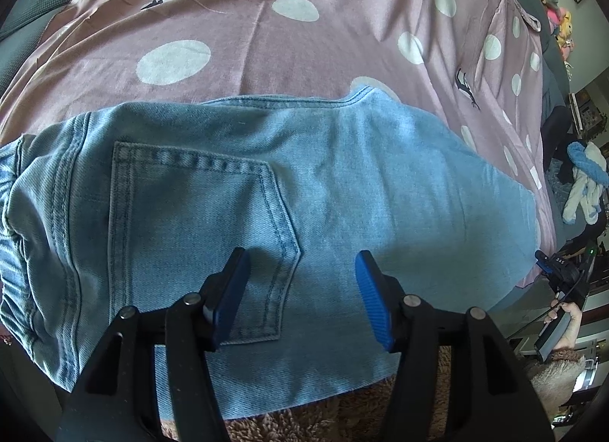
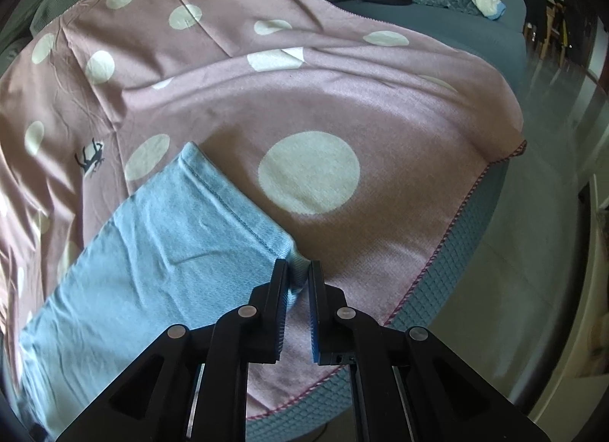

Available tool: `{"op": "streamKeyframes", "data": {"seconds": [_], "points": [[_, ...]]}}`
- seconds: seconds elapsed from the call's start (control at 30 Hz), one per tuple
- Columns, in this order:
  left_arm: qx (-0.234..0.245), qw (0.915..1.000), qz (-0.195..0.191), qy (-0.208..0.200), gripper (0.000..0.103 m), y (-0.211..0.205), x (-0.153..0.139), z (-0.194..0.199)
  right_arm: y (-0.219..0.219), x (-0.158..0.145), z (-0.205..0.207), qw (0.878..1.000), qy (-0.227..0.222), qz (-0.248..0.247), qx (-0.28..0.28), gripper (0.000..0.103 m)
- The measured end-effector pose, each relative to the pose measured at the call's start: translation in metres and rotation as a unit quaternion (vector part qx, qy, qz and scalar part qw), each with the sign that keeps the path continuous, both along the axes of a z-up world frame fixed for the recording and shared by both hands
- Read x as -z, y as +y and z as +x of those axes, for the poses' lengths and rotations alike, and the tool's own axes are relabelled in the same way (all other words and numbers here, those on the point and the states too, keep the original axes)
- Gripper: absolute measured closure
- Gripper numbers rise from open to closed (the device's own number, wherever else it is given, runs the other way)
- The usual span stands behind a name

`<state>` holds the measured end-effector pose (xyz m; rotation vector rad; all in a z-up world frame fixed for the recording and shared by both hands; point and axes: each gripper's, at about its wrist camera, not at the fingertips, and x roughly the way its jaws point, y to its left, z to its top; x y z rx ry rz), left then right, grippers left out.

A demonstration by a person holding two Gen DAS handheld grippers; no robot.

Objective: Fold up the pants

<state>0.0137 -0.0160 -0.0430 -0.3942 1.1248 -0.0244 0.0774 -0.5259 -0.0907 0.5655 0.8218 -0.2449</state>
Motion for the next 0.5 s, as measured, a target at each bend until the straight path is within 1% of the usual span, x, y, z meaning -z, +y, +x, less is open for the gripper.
{"op": "streamKeyframes", "data": {"seconds": [0.23, 0.33, 0.43, 0.5], "points": [[0.002, 1.0000, 0.001, 0.007, 0.047, -0.003, -0.006, -0.001, 0.002, 0.000, 0.001, 1.000, 0.000, -0.007, -0.001, 0.098], [0.024, 0.9993, -0.028, -0.003, 0.047, -0.012, -0.014, -0.004, 0.003, 0.000, 0.000, 1.000, 0.000, -0.008, 0.000, 0.098], [0.048, 0.9982, -0.032, -0.015, 0.047, -0.025, -0.020, -0.006, 0.003, 0.000, 0.000, 1.000, 0.000, -0.011, 0.000, 0.098], [0.057, 0.9977, -0.035, -0.010, 0.047, -0.031, -0.017, -0.004, 0.004, 0.000, 0.001, 1.000, 0.001, -0.013, 0.001, 0.098]]}}
